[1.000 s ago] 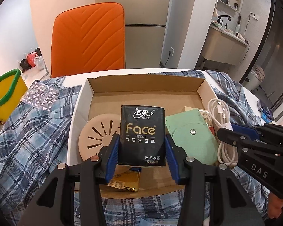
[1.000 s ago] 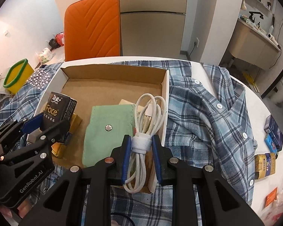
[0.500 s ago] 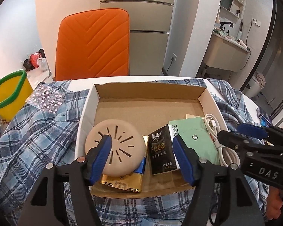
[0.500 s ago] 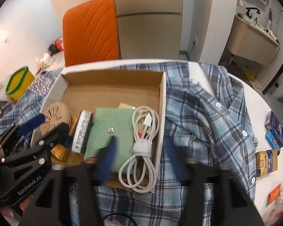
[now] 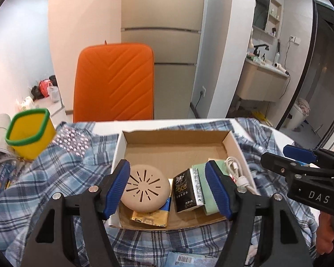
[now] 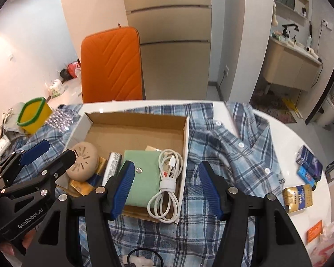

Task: Organize soft objects
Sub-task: 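Lower the tissue pack into the box with left tool while right tool lowers cable, then open both tools and lift them back over the bed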

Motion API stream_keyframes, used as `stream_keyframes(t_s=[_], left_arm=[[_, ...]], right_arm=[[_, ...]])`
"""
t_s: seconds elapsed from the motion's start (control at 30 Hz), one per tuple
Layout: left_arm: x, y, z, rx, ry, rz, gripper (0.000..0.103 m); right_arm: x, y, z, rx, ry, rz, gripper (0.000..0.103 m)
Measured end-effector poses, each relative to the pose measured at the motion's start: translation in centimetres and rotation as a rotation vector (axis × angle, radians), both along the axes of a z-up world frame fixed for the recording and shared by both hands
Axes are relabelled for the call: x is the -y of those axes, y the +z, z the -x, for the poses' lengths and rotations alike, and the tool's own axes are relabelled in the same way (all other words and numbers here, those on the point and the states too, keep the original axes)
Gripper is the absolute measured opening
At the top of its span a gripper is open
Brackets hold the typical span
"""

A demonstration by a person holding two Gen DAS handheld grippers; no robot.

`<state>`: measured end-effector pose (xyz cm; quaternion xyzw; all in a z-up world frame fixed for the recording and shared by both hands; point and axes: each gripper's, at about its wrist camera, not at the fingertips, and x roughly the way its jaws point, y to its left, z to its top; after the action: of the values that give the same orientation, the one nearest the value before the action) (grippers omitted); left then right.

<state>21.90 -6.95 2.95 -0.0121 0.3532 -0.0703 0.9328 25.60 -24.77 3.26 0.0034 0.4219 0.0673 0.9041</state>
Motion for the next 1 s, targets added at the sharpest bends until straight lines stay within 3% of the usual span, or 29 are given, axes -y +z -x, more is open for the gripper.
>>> stream_keyframes(t_s=[0.23, 0.37, 0.5, 0.6, 1.0], left_arm=[[-0.3, 3.1, 2.2, 0.094, -0.004, 0.017, 0.076], [-0.5, 5.0, 3.8, 0.175, -0.003, 0.020, 0.092], [-0.7, 6.4, 5.4, 0.232, 0.002, 0.023, 0.099], [-1.0, 7.3, 6.6, 0.270, 0.004, 0.028, 0.101], [-1.9, 9.7, 11.2, 0.407, 0.017, 0.038, 0.102]], right_arm=[[0.3, 3.7, 2.6, 0.095, -0.012, -0.002, 0.063], [0.5, 5.8, 4.5, 0.157, -0.026, -0.003, 0.065], [0.7, 7.4, 6.5, 0.223, -0.030, -0.004, 0.072], [0.7, 8.6, 8.4, 0.301, -0.044, 0.005, 0.087], [1.0, 10.2, 14.1, 0.437, -0.067, 0.049, 0.087]])
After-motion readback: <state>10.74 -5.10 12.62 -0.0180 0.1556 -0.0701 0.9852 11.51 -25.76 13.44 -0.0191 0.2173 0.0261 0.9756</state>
